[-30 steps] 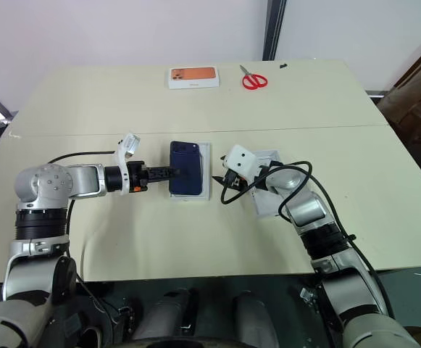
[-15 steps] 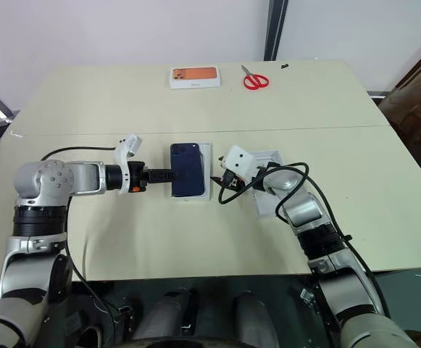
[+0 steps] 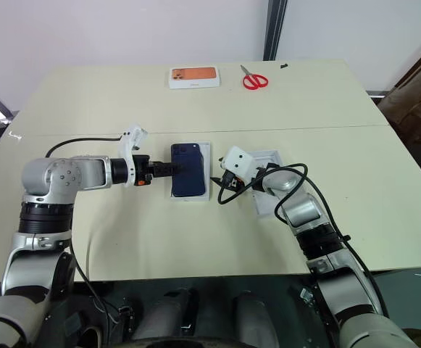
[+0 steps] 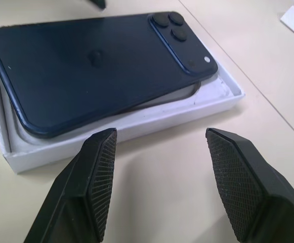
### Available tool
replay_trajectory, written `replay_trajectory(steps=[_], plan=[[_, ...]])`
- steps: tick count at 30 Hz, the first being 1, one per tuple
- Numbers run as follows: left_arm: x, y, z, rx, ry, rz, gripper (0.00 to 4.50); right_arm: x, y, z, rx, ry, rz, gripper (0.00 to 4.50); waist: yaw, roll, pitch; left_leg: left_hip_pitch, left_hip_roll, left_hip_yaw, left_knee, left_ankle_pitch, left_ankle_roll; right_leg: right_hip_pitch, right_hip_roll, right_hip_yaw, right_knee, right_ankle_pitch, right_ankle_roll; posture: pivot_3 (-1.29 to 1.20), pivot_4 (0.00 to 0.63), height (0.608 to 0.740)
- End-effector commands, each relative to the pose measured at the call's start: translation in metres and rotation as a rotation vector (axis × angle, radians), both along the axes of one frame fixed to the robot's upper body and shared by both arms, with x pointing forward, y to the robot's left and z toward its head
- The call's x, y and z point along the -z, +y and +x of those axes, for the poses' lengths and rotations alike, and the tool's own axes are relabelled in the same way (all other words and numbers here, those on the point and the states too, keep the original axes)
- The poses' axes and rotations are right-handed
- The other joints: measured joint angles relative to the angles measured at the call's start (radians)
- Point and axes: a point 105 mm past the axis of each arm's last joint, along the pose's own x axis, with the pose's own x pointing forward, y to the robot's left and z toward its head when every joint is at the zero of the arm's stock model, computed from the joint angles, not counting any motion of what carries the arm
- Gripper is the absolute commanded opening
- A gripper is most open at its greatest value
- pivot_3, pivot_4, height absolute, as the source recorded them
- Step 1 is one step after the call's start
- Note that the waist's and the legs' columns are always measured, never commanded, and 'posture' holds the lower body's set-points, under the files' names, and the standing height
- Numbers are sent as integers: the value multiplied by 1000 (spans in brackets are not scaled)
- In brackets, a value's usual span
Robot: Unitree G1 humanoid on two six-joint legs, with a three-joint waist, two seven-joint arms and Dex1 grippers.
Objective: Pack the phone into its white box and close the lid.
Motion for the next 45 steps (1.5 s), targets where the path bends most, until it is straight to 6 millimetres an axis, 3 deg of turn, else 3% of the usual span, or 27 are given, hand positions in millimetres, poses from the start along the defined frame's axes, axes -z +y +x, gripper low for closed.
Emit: replay_trajectory(steps=[1,9,24,30,33,37,38,39,45], plan=[[-11,-8,2,18,-58,-18,3603,-13,3,2,-12,-52,10,2951,0,0,0,0,0,0,0,0,0,0,0,0,0,0,0,0,150,734],[-5,-9,3,14,-67,1,3603,-13,0,2,-7,-54,3,2951,-2,0,0,0,0,0,0,0,0,0,0,0,0,0,0,0,150,734],[-9,-42,15,30,-140,-32,3603,-13,-19,10,71,-77,-23,2951,3,0,0,0,0,0,1,0,0,1,0,0,0,0,0,0,150,734],[-23,-26,18,0,-194,-25,3603,-16,-24,16,100,-92,-20,2951,-4,0,0,0,0,0,0,0,0,0,0,0,0,0,0,0,150,734],[-30,-5,24,-64,-223,-2,2765,-16,-20,15,94,-87,6,2046,-6,0,0,0,0,0,0,0,0,-1,1,0,0,0,0,0,150,734],[-32,21,30,-159,-255,35,706,-16,-20,18,108,-104,-12,16,1,0,0,0,0,0,0,0,0,0,0,0,0,0,0,0,150,734],[-28,28,31,-181,-257,62,191,-15,-19,19,112,-109,-20,0,3,0,0,0,0,0,1,0,0,0,0,0,0,0,0,0,150,734],[-25,32,31,-193,-257,81,84,-15,-19,20,114,-112,-26,0,3,0,0,0,0,0,1,0,0,0,0,0,0,0,0,0,150,734],[13,38,26,-189,-192,222,84,-8,-14,23,115,-112,-64,0,0,0,0,0,0,0,0,0,0,0,0,0,0,0,0,0,150,734]])
